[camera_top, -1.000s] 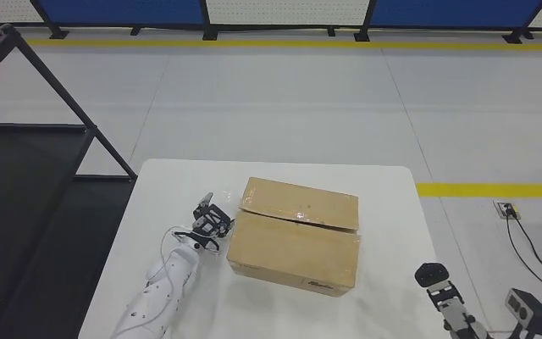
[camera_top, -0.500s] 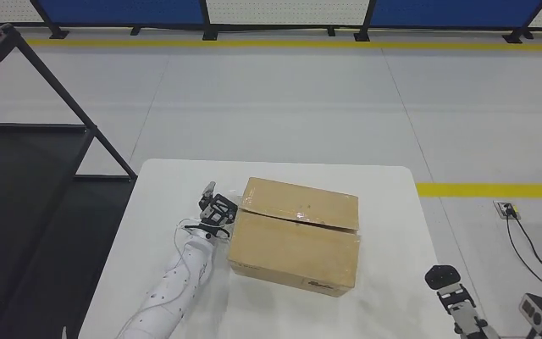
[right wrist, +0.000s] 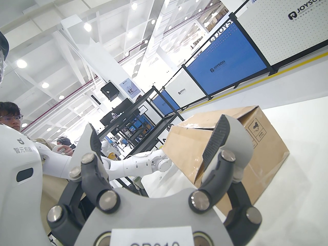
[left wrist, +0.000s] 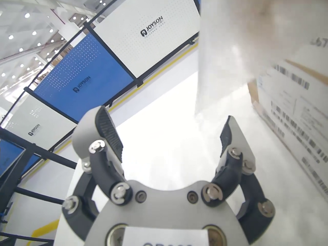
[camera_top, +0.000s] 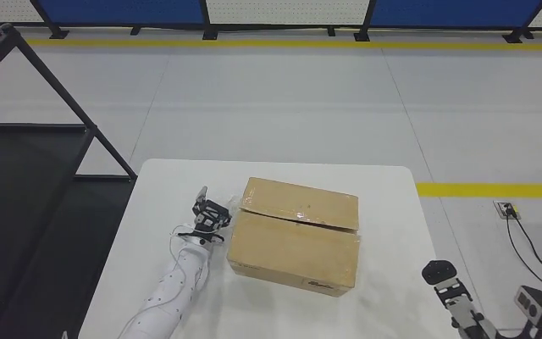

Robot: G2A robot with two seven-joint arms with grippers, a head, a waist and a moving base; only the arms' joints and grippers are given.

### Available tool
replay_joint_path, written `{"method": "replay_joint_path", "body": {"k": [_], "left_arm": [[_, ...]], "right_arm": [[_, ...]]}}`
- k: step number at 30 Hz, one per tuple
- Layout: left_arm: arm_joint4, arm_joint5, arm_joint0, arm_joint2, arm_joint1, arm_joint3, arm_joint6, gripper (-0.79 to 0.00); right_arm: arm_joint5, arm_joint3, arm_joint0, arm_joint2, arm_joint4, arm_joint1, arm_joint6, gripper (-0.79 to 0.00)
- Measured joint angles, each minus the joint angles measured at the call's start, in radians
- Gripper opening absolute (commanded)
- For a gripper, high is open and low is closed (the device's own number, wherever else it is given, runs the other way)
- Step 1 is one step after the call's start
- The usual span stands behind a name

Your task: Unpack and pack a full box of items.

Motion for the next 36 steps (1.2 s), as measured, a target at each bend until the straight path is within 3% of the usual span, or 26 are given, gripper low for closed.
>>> {"method": "replay_joint_path", "body": {"k": [6, 14, 26, 36], "left_arm": [[-0.009, -0.03, 0.039, -0.045, 0.022, -0.035, 0.067, 0.0], [-0.022, -0.049, 0.074, -0.076, 0.033, -0.09, 0.028, 0.0], [-0.089, 0.061, 0.119, -0.135, 0.033, -0.167, 0.018, 0.0], [-0.115, 0.135, 0.204, -0.206, 0.046, -0.263, 0.016, 0.0]], "right_arm": [[0.001, 0.015, 0.02, -0.003, 0.019, 0.004, 0.025, 0.0], [-0.002, 0.032, 0.042, -0.003, 0.047, 0.009, 0.057, 0.0], [0.005, 0.049, 0.08, -0.011, 0.082, 0.017, 0.104, 0.0], [0.003, 0.062, 0.119, -0.029, 0.111, 0.025, 0.148, 0.0]]}}
